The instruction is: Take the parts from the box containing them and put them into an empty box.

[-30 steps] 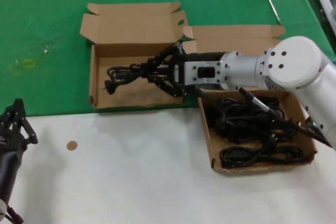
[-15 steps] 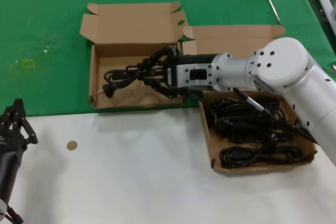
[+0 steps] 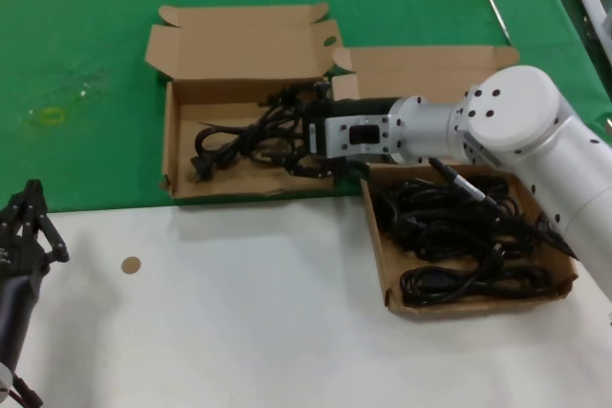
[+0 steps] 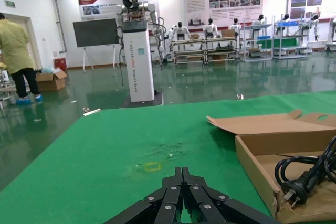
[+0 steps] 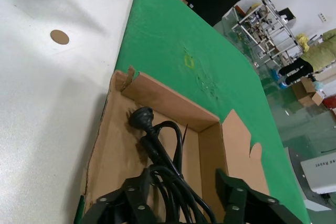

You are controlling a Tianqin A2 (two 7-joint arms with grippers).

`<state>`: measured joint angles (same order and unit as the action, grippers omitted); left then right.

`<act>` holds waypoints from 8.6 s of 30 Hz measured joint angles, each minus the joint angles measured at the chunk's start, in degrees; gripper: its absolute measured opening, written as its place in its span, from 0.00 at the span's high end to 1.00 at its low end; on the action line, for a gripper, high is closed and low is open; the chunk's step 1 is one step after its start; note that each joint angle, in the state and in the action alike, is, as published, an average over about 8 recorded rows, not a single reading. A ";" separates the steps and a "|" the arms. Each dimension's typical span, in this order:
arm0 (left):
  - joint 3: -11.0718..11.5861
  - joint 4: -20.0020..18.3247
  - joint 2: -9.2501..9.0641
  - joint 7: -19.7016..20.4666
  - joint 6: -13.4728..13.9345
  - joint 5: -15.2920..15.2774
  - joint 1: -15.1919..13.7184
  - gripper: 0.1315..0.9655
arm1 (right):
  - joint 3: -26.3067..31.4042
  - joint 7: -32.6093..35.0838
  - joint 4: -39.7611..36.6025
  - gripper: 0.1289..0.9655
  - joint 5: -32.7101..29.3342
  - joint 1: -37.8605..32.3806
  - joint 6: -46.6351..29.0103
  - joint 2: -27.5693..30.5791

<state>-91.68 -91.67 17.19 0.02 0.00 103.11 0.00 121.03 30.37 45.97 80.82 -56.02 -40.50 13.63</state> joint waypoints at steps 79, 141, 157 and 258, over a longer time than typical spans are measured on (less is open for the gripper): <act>0.00 0.00 0.00 -0.04 0.00 0.01 0.00 0.31 | -16.31 -18.82 30.02 0.00 12.10 31.34 20.35 5.31; 0.00 0.00 0.00 -0.02 0.00 0.02 0.00 0.00 | -28.45 -29.57 44.61 0.00 21.60 54.30 39.10 3.68; 0.00 0.00 0.00 -0.02 0.00 0.02 0.00 0.00 | -28.45 -29.57 44.61 0.00 21.60 54.30 39.10 3.68; 0.00 0.00 0.00 -0.02 0.00 0.02 0.00 0.00 | -28.45 -29.56 44.61 0.00 21.60 54.30 39.10 3.68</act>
<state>-91.67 -91.67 17.19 0.00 0.00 103.13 0.00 92.58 0.80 90.58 102.42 -1.72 -1.40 17.31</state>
